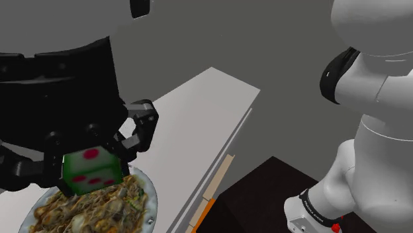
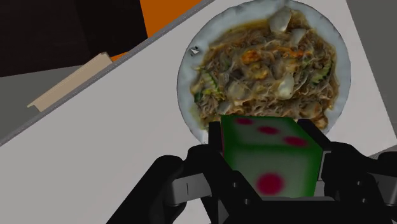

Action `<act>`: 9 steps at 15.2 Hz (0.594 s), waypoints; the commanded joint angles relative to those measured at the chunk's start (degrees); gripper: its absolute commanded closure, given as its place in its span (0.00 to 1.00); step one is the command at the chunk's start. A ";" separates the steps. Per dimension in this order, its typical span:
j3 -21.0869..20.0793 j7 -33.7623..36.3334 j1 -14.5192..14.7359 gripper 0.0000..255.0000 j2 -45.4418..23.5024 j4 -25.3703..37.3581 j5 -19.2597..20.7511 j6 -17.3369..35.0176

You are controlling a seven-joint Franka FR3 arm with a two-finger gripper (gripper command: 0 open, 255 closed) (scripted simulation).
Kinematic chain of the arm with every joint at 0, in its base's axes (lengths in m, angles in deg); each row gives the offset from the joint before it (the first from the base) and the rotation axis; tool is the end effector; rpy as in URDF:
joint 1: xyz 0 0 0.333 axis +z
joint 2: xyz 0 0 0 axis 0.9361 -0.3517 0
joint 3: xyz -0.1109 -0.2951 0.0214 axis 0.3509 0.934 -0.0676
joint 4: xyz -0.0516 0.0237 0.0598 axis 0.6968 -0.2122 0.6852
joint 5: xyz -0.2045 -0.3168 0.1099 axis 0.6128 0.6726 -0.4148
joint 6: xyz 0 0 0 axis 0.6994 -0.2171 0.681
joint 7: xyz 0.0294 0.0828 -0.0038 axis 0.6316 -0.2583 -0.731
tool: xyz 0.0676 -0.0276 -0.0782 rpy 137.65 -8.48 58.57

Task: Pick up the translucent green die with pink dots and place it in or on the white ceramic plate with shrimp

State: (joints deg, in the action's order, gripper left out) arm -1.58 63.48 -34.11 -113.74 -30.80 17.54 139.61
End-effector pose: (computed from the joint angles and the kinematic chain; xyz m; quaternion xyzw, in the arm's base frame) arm 0.2794 0.5914 0.6152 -0.9987 0.0500 0.0126 0.0000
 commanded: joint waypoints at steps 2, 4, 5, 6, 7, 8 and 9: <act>1.43 2.15 7.20 1.00 -6.52 9.42 4.01 -3.14; 1.06 2.37 5.48 1.00 -5.26 5.41 3.18 -0.59; 0.89 2.45 4.73 1.00 -4.75 3.62 2.85 0.59; 0.74 2.53 4.05 1.00 -4.28 1.95 2.55 1.72; 0.61 2.59 3.42 1.00 -3.86 0.38 2.29 2.81; 0.49 2.66 2.84 1.00 -3.49 -1.11 2.06 3.86; 0.39 2.71 2.30 1.00 -3.15 -2.53 1.85 4.88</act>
State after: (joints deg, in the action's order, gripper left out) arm -0.99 66.09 -30.94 -117.59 -31.22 19.80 143.10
